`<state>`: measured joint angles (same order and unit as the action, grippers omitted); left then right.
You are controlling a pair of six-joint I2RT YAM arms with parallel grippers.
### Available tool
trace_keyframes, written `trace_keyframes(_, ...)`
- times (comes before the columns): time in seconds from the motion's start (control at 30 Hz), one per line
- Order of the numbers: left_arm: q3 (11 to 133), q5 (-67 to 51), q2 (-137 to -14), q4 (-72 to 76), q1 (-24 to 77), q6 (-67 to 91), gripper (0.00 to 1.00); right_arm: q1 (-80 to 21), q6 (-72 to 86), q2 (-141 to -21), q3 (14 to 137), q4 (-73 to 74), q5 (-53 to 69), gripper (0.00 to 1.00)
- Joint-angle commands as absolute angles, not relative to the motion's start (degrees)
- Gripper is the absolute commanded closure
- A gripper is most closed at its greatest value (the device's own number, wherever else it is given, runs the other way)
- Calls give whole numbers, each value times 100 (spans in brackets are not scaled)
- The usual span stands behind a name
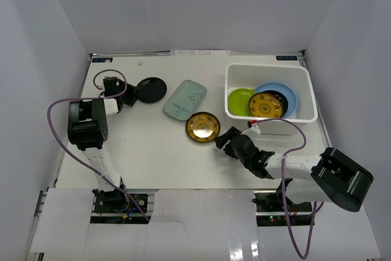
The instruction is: Place the plates into the plastic bin on the countertop
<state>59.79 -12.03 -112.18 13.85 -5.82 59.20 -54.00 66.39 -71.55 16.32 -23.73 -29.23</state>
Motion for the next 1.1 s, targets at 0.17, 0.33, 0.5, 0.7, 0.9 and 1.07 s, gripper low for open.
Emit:
trace_keyframes(0.17,6205,-1046,-11356,1187,-580,5608,76,-5177,7101,-8189,1959,-3550,-2725,34)
trace_keyframes(0.33,6152,-870,-11110,1108,-598,5204,100,-5107,7356,-8911,2074,-4112,-2777,39)
trace_keyframes(0.5,6012,-835,-10943,1028,-606,5124,100,-5001,7374,-9140,2136,-4395,-2804,74)
trace_keyframes(0.7,5503,-888,-9846,1072,-650,5247,100,-5176,6751,-8615,1820,-4361,-2470,92)
trace_keyframes(0.9,4993,-1010,-8248,1107,-650,5466,100,-5756,6241,-6911,1661,-3324,-2662,92)
trace_keyframes(1.07,4957,-1484,-7375,1169,-528,5607,100,-5792,4595,-5459,2414,-2385,-2689,92)
